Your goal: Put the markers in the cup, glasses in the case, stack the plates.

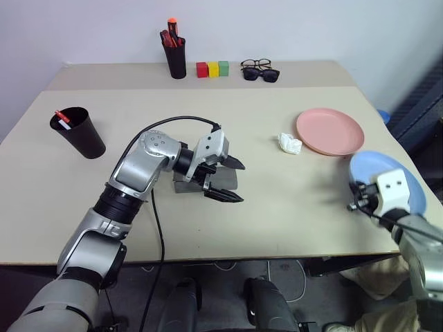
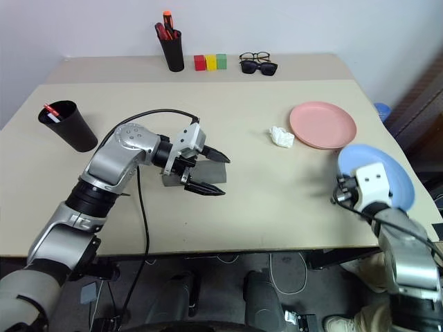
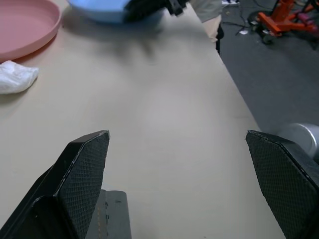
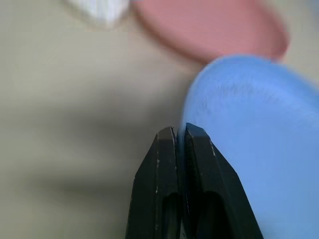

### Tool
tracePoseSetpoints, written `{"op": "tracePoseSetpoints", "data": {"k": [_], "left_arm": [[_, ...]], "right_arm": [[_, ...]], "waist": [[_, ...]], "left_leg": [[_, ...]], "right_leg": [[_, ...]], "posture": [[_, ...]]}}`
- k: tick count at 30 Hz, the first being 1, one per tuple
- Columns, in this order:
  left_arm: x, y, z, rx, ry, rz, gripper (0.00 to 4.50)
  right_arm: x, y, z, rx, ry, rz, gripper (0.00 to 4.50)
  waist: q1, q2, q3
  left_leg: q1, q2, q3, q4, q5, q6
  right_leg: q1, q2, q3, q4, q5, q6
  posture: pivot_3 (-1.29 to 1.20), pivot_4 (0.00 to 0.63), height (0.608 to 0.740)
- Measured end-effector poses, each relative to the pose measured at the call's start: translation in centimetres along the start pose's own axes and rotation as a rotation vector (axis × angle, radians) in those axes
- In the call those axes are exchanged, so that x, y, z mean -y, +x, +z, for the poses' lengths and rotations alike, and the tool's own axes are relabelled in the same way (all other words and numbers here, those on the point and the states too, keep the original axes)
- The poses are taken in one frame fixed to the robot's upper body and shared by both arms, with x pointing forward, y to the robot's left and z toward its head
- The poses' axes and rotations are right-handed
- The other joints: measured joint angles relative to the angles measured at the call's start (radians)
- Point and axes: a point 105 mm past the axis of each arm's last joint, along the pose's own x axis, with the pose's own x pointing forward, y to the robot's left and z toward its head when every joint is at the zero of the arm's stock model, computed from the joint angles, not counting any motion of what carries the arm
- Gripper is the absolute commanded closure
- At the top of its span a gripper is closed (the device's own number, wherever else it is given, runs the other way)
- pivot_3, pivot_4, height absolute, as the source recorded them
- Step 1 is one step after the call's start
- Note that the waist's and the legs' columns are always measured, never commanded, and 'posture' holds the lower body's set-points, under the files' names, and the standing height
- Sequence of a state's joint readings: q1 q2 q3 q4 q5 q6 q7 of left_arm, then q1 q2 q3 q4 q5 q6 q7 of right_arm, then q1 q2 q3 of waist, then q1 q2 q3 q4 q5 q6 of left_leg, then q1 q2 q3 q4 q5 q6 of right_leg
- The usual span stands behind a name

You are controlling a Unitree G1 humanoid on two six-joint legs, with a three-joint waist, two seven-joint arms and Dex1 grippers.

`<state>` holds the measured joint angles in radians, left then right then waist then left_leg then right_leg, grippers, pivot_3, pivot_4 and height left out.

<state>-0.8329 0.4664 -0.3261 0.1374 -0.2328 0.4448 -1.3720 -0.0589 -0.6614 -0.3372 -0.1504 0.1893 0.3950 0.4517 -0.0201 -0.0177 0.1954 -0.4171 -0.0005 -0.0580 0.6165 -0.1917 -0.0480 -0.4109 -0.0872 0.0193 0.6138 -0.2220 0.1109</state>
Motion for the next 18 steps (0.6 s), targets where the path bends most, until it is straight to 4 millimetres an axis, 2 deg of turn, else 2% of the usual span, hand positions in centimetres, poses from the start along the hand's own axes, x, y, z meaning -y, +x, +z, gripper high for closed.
{"op": "tracePoseSetpoints", "data": {"k": [3, 5, 9, 14, 18], "left_arm": [[0.1, 0.0, -0.2, 0.007, -0.012, 0.009, 0.0], [0.1, -0.2, -0.5, 0.009, -0.02, 0.024, 0.0], [0.1, -0.5, -0.7, 0.015, -0.041, 0.059, 0.0], [0.2, -1.2, -0.7, 0.021, -0.063, 0.118, 0.0], [0.9, -2.1, -1.5, 0.012, -0.111, 0.176, 0.0]], "right_arm": [[1.0, 1.6, 4.1, 0.108, -0.095, -0.006, 4.43], [1.2, 3.2, 6.0, 0.154, -0.136, 0.018, 4.43], [1.2, 6.9, 7.9, 0.19, -0.198, 0.085, 4.43], [0.9, 10.4, 7.9, 0.168, -0.238, 0.154, 4.43], [-0.2, 12.2, 5.9, 0.096, -0.237, 0.198, 4.43]], "waist": [[0.002, 0.0, 0.0], [0.001, 0.0, 0.0], [-0.001, 0.0, 0.0], [-0.001, 0.0, 0.0], [-0.003, 0.0, 0.001]], "left_leg": [[0.0, 0.0, 0.0, -0.001, 0.0, 0.0], [0.0, 0.0, 0.0, 0.0, 0.0, 0.0], [0.0, 0.0, 0.0, 0.0, 0.0, 0.0], [0.0, 0.0, 0.0, -0.002, 0.0, 0.0], [0.0, 0.0, 0.0, -0.003, 0.0, 0.001]], "right_leg": [[0.0, 0.0, 0.0, 0.0, 0.0, 0.0], [0.0, 0.0, 0.0, 0.0, 0.001, -0.001], [0.0, 0.0, 0.0, 0.0, 0.001, -0.001], [0.0, 0.0, 0.0, -0.001, 0.0, 0.0], [-0.001, 0.0, 0.0, 0.0, 0.001, 0.001]], "posture": [[0.0, 0.15, 0.74], [0.0, 0.15, 0.74], [0.0, 0.15, 0.74], [0.0, 0.15, 0.74], [0.0, 0.15, 0.74]]}}
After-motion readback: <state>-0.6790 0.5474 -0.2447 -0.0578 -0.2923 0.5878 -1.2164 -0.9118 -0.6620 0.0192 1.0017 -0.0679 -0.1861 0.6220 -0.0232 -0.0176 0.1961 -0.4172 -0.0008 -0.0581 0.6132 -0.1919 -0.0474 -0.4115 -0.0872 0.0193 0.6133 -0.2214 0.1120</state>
